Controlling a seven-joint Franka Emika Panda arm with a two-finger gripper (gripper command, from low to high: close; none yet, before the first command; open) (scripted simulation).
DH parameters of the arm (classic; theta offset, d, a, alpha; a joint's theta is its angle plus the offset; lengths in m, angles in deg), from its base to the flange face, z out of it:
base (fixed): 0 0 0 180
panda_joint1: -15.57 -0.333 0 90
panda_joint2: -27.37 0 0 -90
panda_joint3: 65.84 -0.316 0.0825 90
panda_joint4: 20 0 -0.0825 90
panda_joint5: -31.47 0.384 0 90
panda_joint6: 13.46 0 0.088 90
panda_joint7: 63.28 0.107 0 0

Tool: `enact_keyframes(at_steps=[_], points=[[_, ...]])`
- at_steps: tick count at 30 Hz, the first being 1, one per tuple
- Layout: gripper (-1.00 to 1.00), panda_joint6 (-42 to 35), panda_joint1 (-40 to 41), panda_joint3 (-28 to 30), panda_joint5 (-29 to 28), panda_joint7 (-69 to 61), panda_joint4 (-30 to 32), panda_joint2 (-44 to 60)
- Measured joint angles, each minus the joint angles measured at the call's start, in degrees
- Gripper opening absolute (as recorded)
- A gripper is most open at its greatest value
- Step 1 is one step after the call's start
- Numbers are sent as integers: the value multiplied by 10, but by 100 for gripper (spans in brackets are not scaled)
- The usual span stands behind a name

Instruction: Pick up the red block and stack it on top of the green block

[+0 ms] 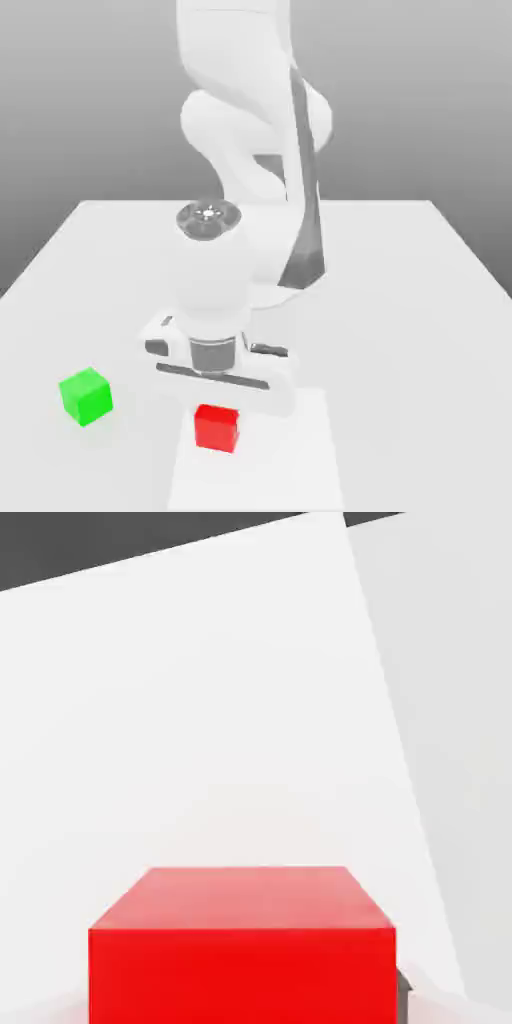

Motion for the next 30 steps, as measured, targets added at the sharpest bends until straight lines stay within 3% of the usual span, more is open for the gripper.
enact_keyframes(at_steps=[6, 21, 27, 28, 30], points=[[-100, -85, 22, 10, -6, 39, 12, -97], [-100, -153, 192, 93, -18, 425, -9, -144], [-100, -64, 204, 82, 24, 425, -16, -48], [100, -49, 206, 77, 32, 420, -16, -32], [100, -49, 206, 77, 32, 420, -16, -32]])
